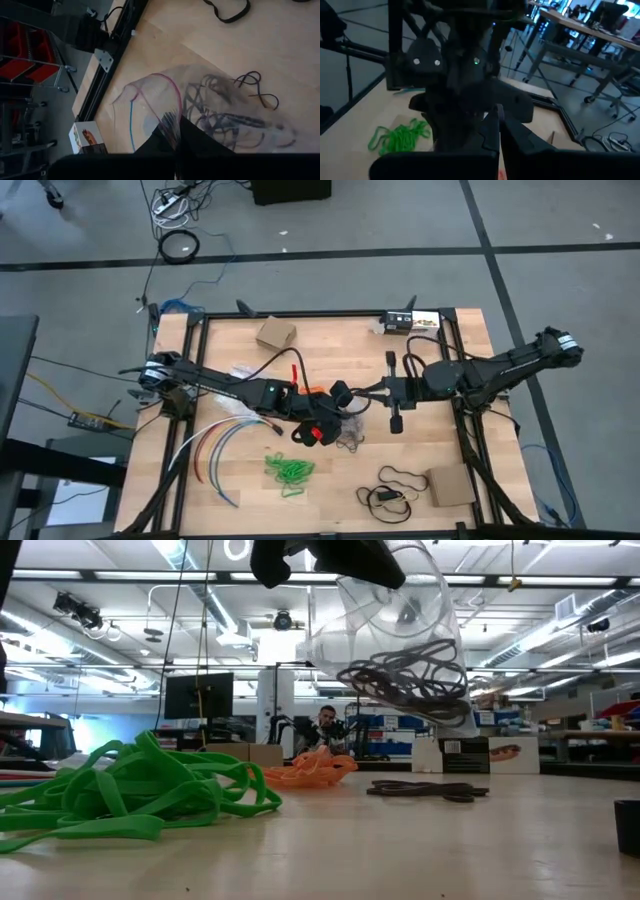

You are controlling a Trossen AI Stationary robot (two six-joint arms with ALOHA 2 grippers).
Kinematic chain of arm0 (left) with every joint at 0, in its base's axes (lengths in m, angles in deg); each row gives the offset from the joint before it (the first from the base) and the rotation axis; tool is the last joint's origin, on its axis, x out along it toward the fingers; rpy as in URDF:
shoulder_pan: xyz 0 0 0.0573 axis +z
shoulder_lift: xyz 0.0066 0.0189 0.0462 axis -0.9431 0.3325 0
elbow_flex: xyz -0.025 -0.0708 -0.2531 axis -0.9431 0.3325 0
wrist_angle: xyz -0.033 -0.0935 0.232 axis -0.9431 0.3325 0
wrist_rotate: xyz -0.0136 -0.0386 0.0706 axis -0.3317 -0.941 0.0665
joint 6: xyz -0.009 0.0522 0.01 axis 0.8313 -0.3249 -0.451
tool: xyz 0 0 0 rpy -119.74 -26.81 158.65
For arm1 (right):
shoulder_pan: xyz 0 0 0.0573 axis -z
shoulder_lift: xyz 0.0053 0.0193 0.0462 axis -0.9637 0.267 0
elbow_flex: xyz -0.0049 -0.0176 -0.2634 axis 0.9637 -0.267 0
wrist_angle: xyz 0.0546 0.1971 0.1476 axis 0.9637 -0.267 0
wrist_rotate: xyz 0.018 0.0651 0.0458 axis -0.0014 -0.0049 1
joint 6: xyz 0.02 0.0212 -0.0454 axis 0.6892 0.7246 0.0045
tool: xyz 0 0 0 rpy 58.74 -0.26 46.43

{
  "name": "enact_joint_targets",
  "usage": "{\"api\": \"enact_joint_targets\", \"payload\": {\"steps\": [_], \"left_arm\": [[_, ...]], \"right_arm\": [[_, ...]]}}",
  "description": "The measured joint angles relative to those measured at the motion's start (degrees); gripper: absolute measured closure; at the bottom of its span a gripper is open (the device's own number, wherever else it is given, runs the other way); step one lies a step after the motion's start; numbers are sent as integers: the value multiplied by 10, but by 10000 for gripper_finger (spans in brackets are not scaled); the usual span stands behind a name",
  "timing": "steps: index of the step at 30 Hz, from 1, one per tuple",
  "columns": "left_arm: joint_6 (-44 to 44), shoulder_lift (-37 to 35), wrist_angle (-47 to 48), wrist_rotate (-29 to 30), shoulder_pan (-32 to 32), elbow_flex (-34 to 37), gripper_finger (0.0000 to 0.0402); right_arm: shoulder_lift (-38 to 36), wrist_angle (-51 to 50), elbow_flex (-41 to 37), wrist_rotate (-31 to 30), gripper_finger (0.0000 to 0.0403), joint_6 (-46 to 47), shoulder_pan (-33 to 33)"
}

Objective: Sort rubber bands
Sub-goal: Put the purple rubber band into the transparent zip bag

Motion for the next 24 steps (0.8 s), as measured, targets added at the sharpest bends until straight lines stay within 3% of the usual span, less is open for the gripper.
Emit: {"api": "enact_joint_targets", "payload": {"steps": [7,24], "left_arm": [[0,0,0,0,0,0,401],[-18,0,-31,10,0,0,401]], "right_arm": [[12,-7,23,0,403,4,-15],[10,-149,23,2,402,129,-19]]}}
